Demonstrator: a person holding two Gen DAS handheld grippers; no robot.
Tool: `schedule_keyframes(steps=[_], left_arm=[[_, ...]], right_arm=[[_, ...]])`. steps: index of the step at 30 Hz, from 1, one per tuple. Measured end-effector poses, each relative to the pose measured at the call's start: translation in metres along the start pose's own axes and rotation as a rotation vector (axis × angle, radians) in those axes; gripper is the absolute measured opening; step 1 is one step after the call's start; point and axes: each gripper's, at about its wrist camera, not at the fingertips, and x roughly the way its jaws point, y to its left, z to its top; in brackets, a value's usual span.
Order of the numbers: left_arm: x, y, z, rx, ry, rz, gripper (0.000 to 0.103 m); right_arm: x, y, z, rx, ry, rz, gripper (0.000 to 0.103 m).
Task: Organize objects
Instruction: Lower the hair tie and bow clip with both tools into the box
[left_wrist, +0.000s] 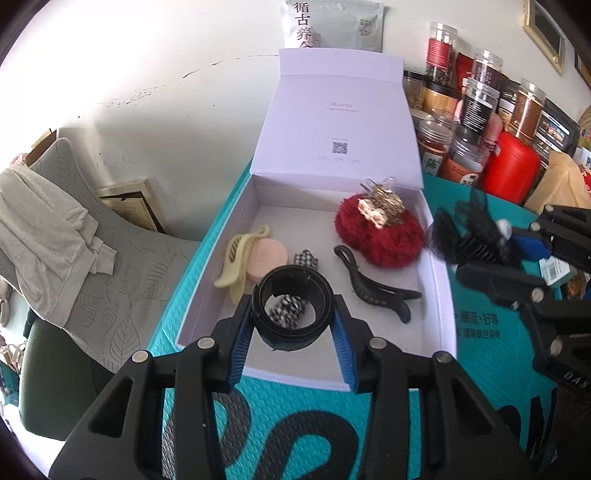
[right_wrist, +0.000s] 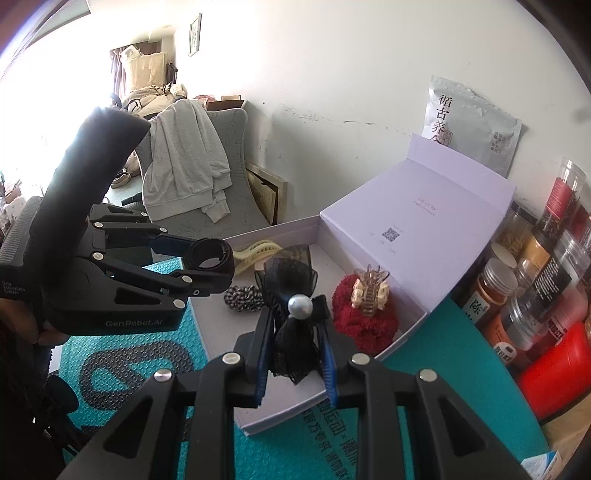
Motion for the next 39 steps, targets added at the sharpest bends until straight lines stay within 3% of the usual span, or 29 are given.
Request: schedule_keyframes(steps=[11, 22, 30, 39], left_arm=[[0.027, 0.025, 0.042, -0.014, -0.044, 0.015, 0.039], [0.07, 0.037, 0.07, -0.023, -0.016, 0.039, 0.039], [0.101, 0.033, 0.079, -0.004, 0.013, 0.044, 0.039], [0.136, 0.017, 0.072, 0.005, 0.066, 0.028, 0.039]], right_arm=[[0.03, -0.023, 0.023, 0.001, -0.002, -0.016, 0.023], [0.06, -0.046, 0.05, 0.021, -0.02, -0.025, 0.023], [0.091, -0.061, 0.059, 0.048, 0.008, -0.01, 0.023], [0.114, -0.07, 0.046, 0.072, 0.069, 0.021, 0.023]])
